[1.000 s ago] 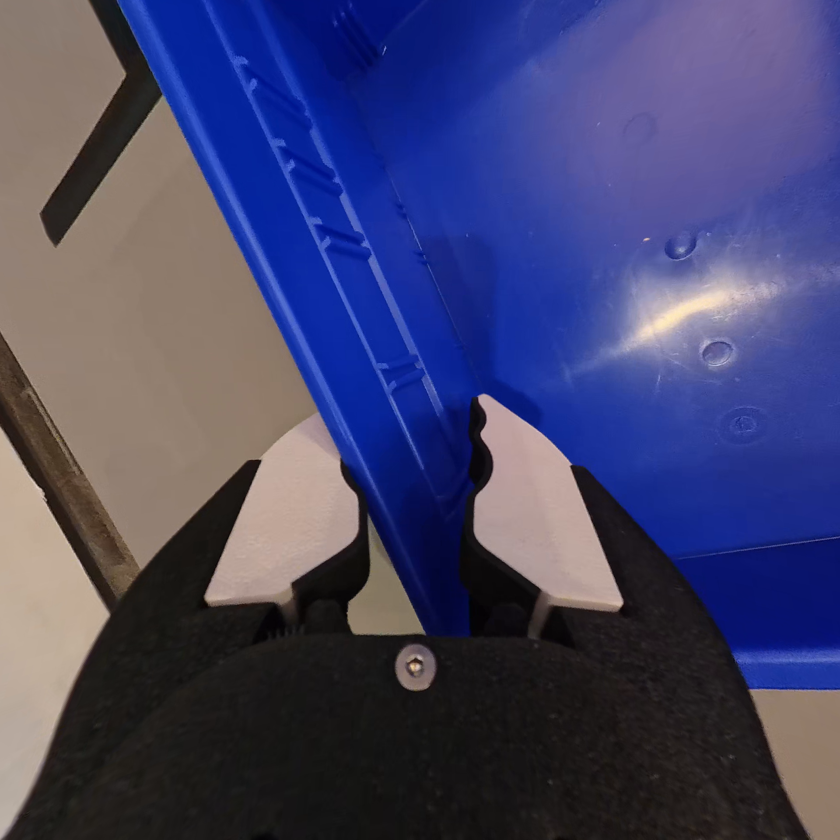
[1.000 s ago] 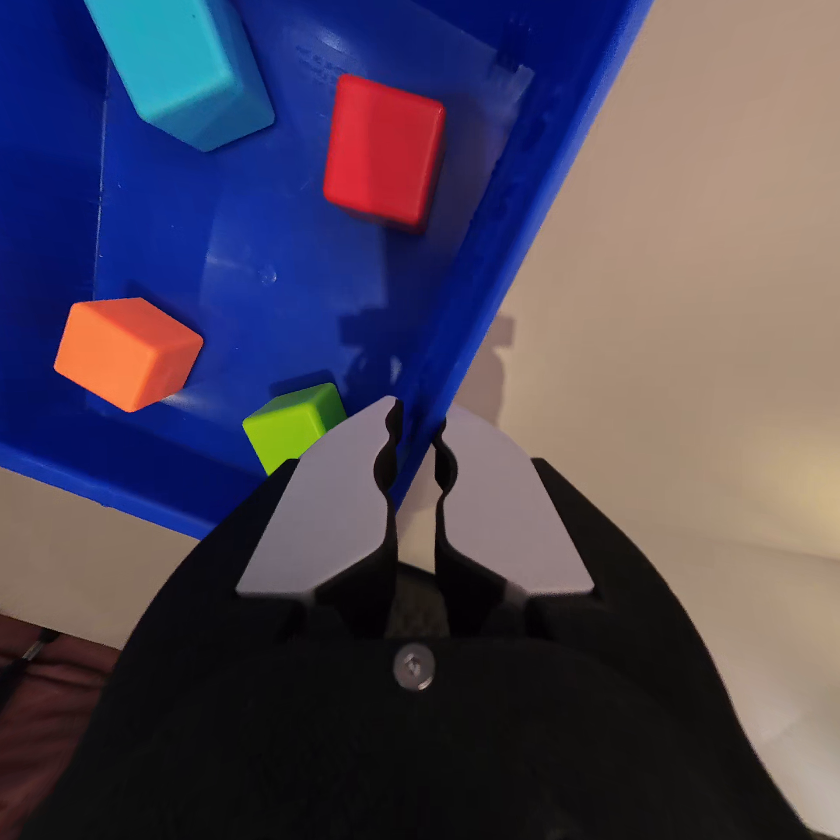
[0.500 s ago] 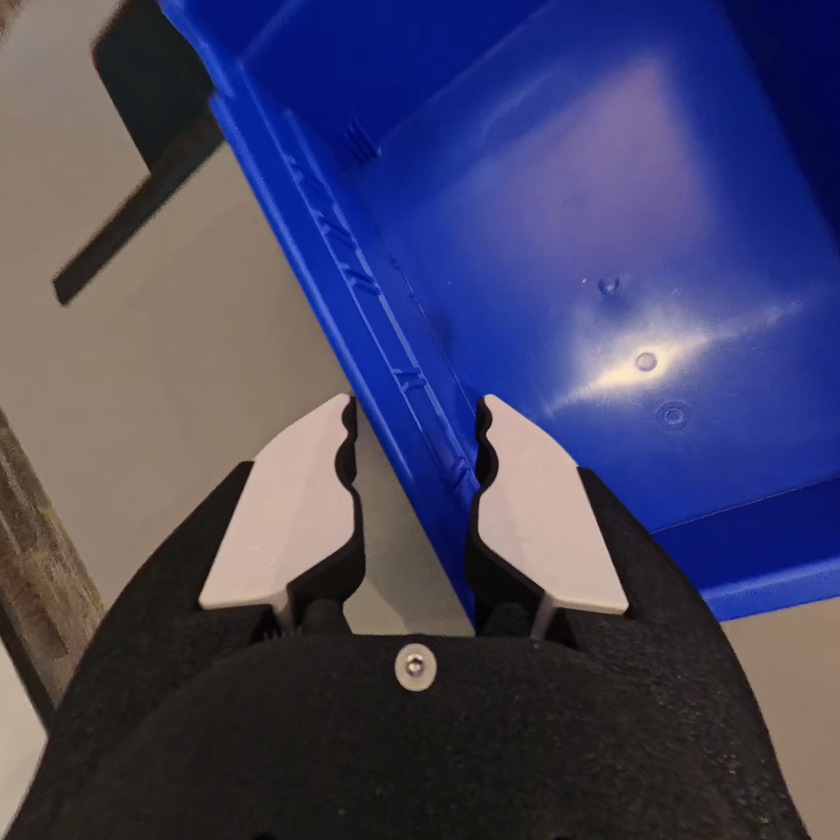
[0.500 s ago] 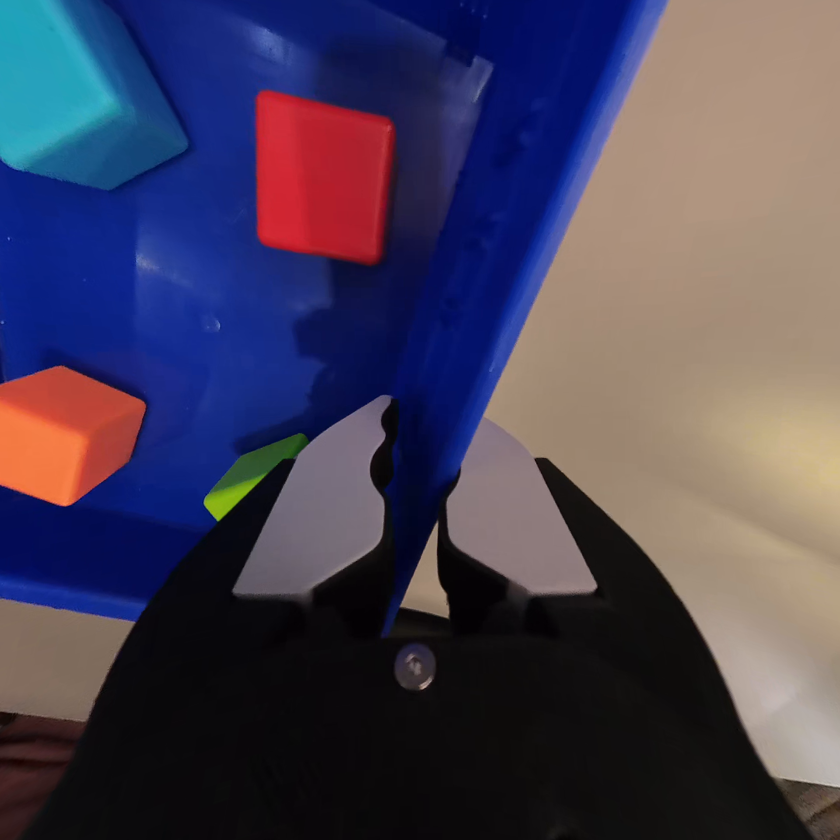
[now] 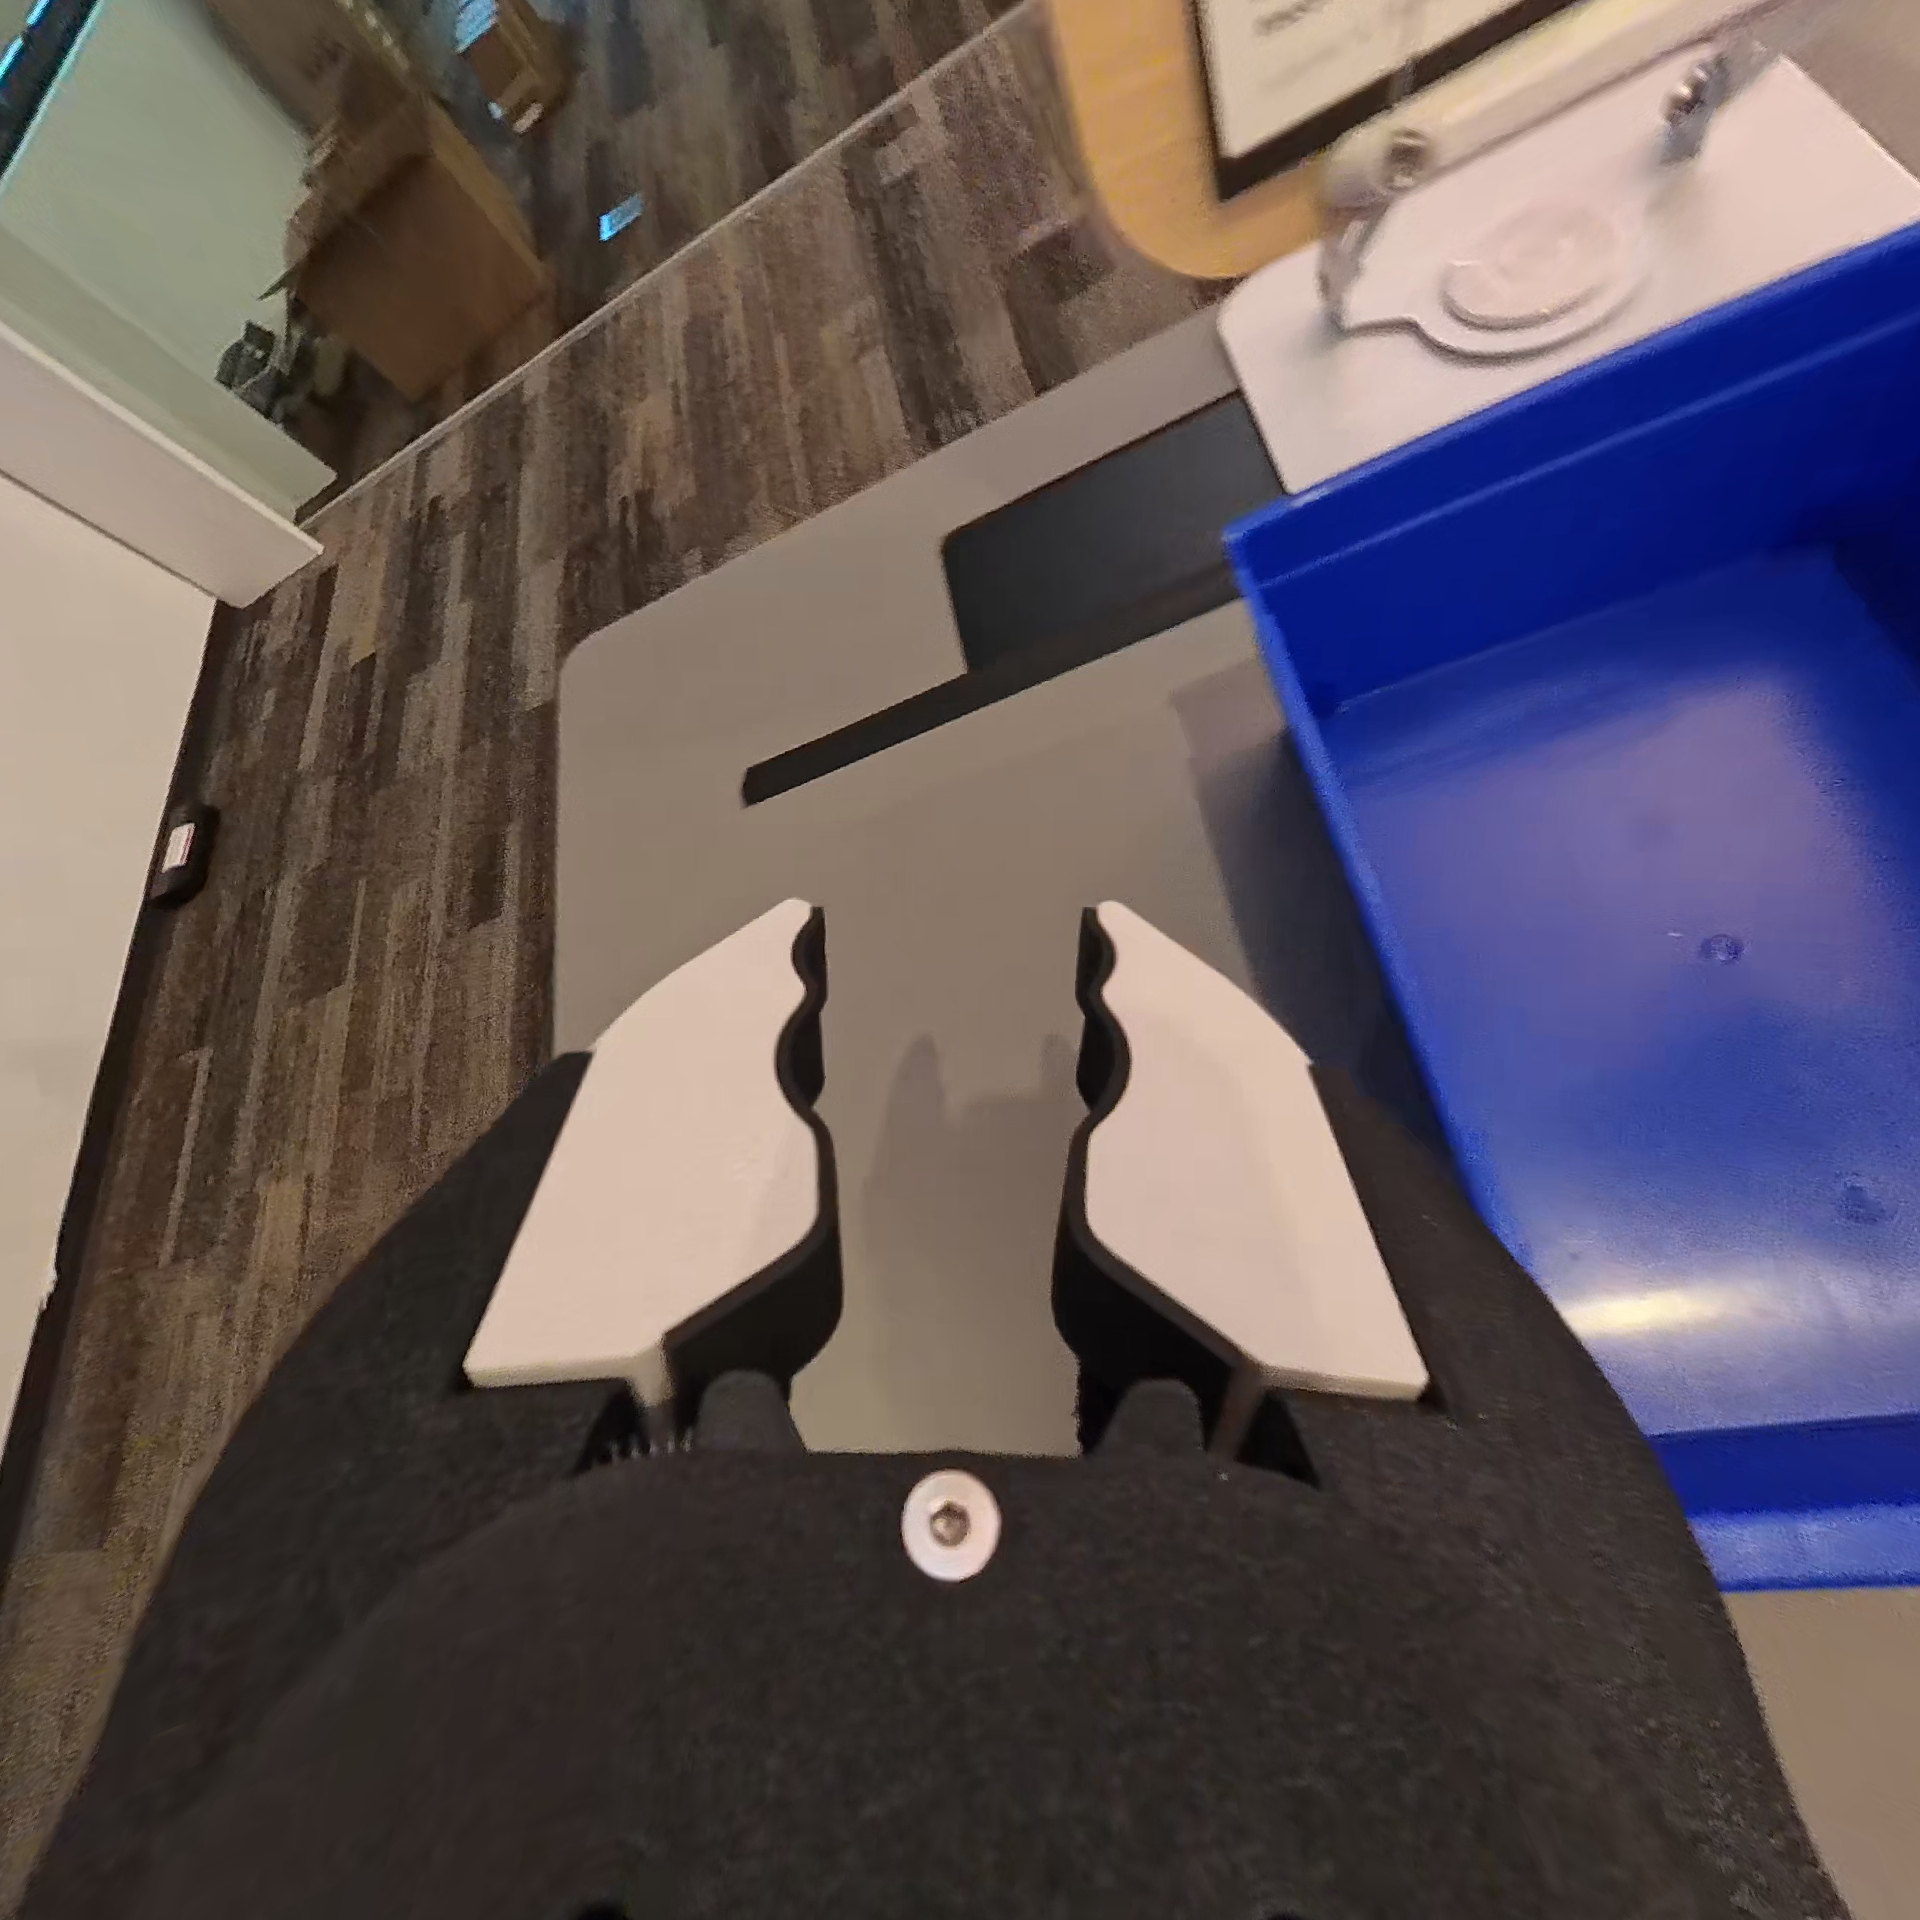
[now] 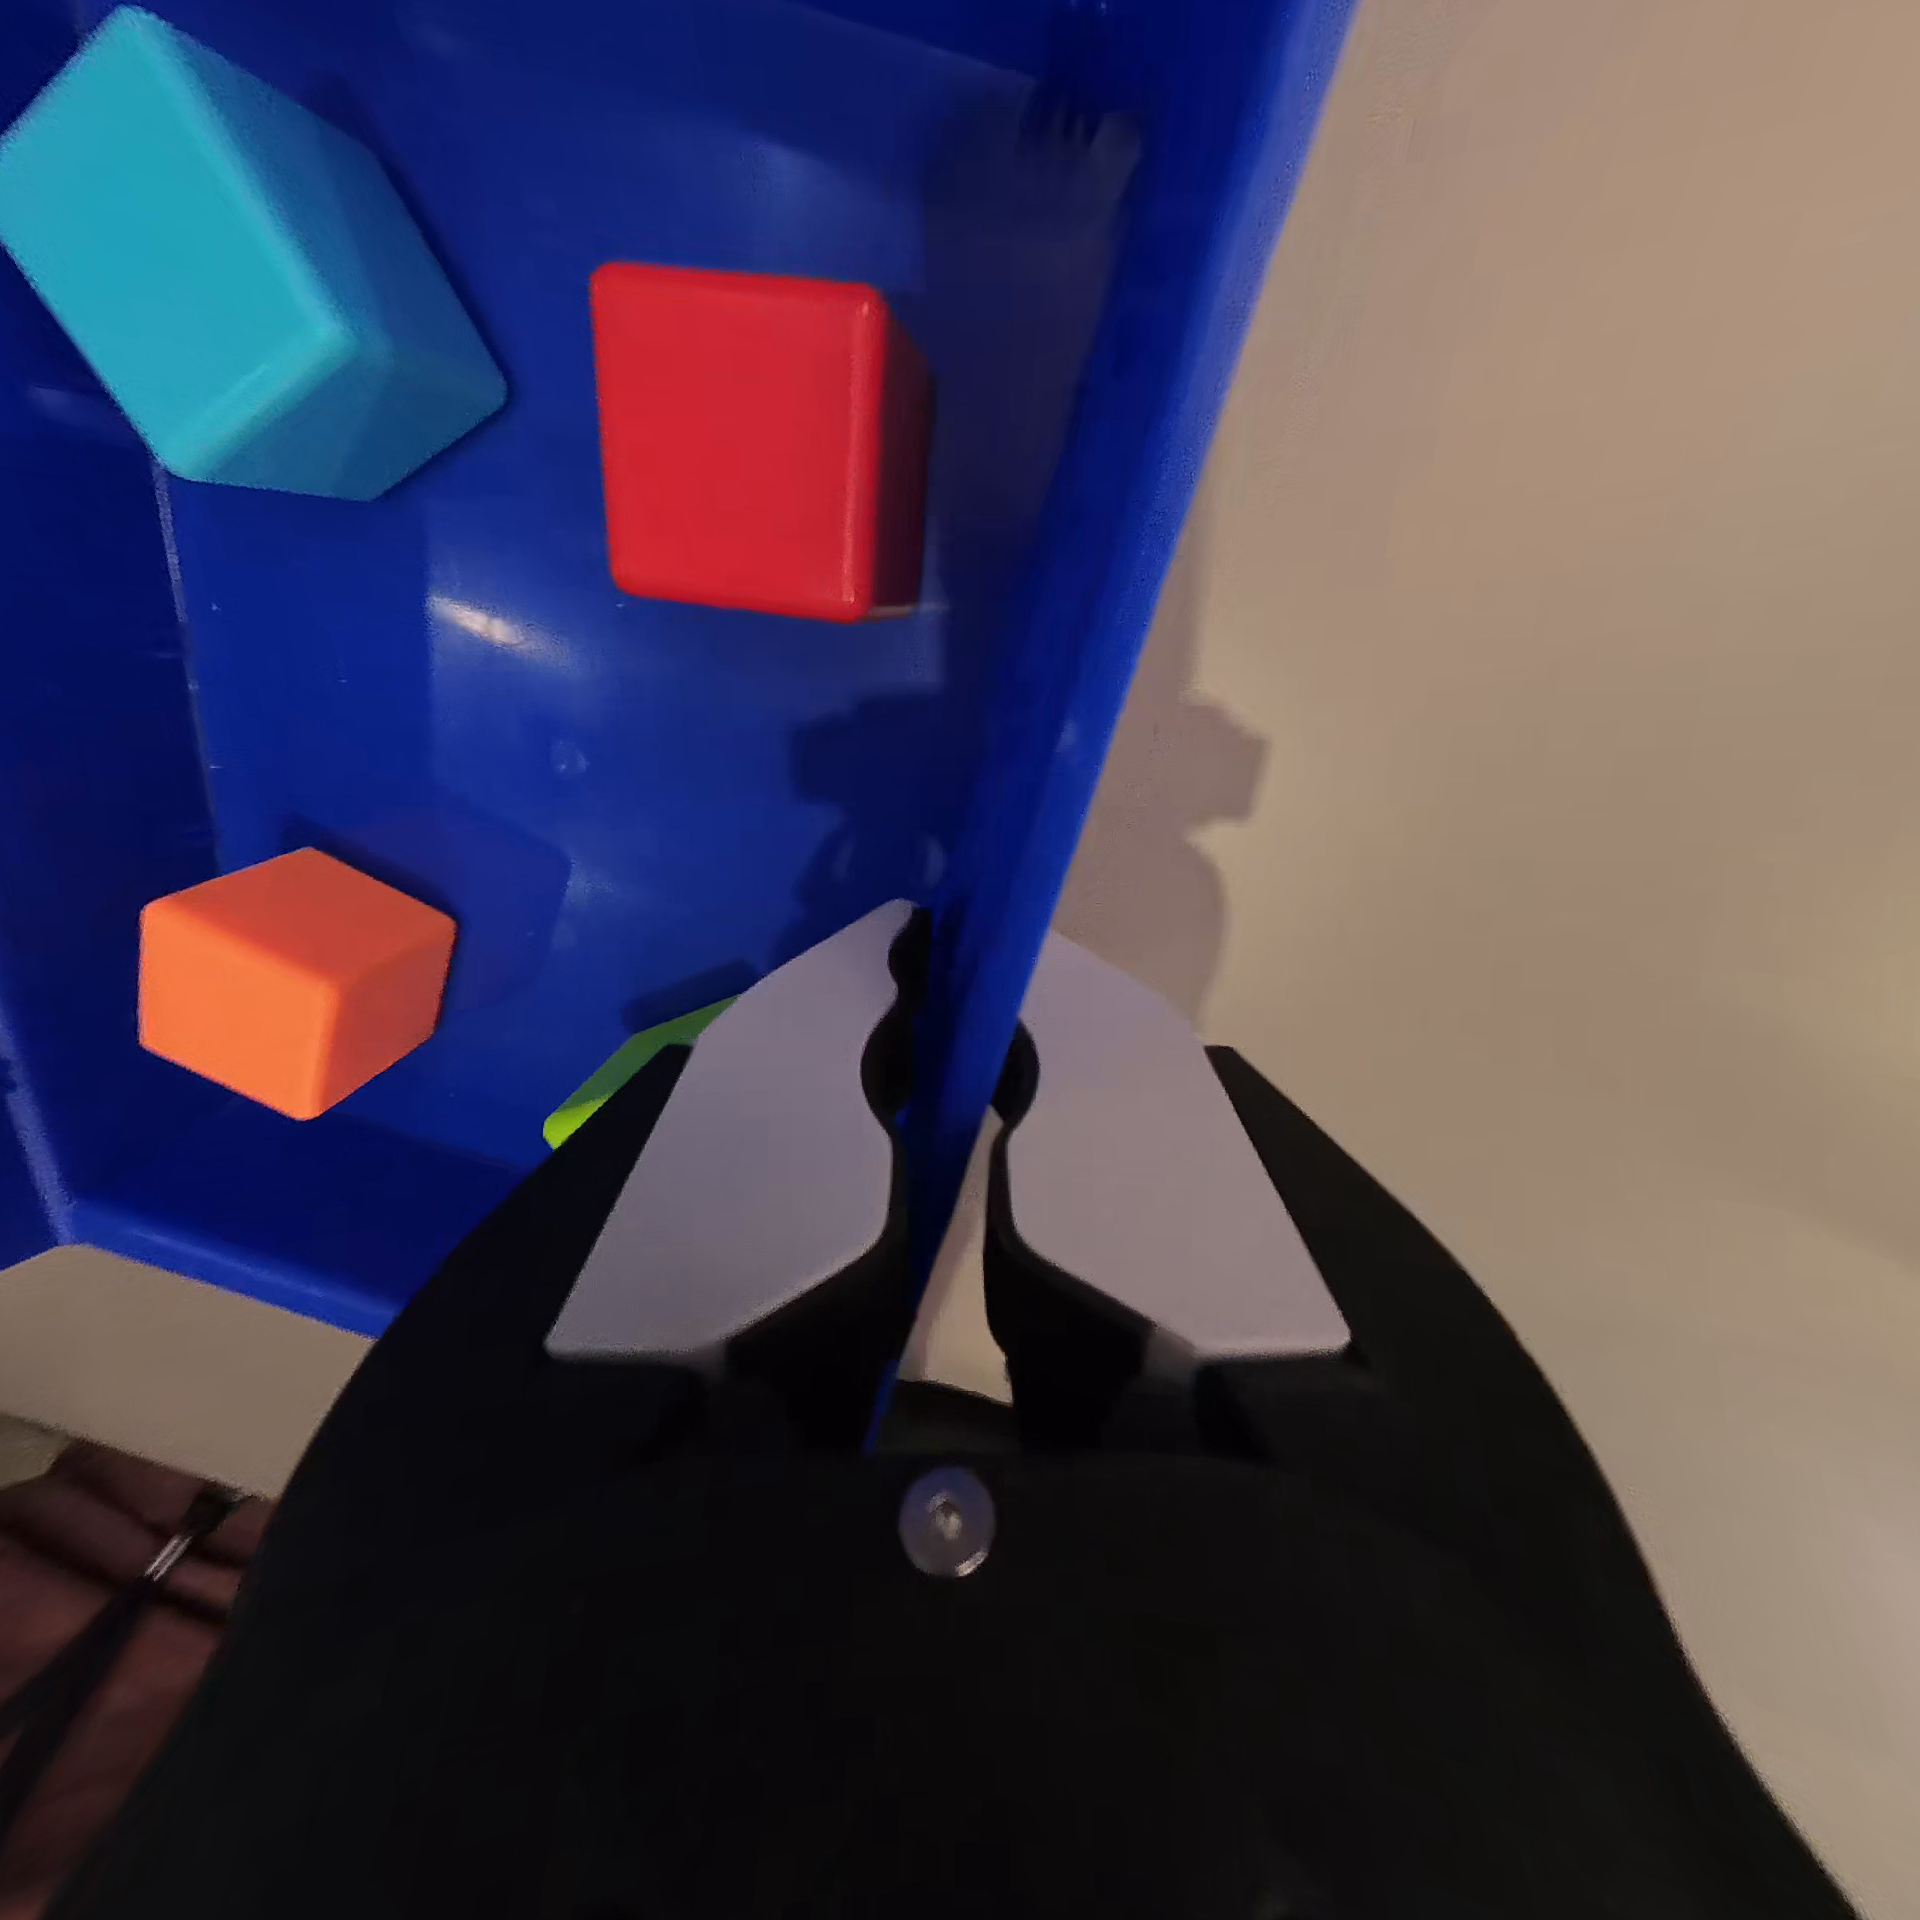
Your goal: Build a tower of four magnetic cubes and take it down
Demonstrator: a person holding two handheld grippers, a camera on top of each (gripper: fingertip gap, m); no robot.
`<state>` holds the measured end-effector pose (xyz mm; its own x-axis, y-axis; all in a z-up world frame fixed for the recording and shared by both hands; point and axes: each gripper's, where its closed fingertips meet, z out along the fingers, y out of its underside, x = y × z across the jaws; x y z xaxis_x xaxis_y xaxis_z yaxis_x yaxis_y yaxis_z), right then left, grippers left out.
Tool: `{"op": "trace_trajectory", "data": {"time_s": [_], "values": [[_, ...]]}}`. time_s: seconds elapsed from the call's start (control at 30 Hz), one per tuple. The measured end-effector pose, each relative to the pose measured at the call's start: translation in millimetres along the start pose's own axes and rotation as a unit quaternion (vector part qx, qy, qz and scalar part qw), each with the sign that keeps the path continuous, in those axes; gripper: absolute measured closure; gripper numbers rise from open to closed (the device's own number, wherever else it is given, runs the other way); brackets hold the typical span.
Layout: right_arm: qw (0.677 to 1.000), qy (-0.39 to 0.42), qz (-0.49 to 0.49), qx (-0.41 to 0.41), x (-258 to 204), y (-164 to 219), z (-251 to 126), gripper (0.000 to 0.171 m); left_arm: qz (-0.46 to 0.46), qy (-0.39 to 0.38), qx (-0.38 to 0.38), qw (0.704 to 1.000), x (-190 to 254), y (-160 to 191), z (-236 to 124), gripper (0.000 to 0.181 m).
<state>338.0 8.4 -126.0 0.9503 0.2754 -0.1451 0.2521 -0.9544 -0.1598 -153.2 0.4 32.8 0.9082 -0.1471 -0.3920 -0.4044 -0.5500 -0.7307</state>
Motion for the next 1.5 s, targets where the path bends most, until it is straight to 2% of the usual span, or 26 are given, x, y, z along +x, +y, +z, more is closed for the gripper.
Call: {"op": "trace_trajectory", "data": {"time_s": [0.13, 0.3, 0.43, 0.63, 0.8, 0.93, 1.07, 1.2, 1.33, 1.5], "values": [[0.999, -0.050, 0.016, 0.002, 6, 1, -2, 0.162, -0.017, -0.010, 0.007, 1.000, -54, 15, -19, 0.141], [0.997, -0.065, 0.042, -0.020, 23, 14, -8, 0.163, -0.044, -0.021, 0.013, 0.999, -102, 41, -40, 0.142], [0.998, -0.044, 0.038, -0.040, 36, 28, -23, 0.164, -0.028, -0.067, -0.030, 0.997, -132, 68, -54, 0.143], [0.998, -0.005, 0.027, -0.057, 37, 33, -74, 0.163, -0.058, -0.018, -0.004, 0.998, -129, 70, -64, 0.142], [0.999, 0.012, 0.016, -0.040, 5, 4, -136, 0.163, -0.072, -0.010, -0.013, 0.997, -132, 77, -67, 0.142], [0.999, 0.007, -0.027, -0.022, -62, -41, -172, 0.163, -0.078, 0.000, -0.016, 0.997, -133, 82, -68, 0.142], [0.995, -0.023, -0.092, -0.012, -163, -91, -178, 0.163, -0.103, -0.003, -0.026, 0.994, -140, 92, -71, 0.142], [0.984, -0.058, -0.167, -0.023, -281, -131, -152, 0.163, -0.166, -0.007, -0.015, 0.986, -156, 102, -79, 0.142], [0.967, -0.097, -0.233, -0.039, -392, -155, -112, 0.162, -0.213, -0.036, -0.007, 0.976, -180, 118, -89, 0.142], [0.947, -0.156, -0.275, -0.062, -496, -168, -59, 0.162, -0.267, -0.053, 0.010, 0.962, -201, 133, -105, 0.142]]}}
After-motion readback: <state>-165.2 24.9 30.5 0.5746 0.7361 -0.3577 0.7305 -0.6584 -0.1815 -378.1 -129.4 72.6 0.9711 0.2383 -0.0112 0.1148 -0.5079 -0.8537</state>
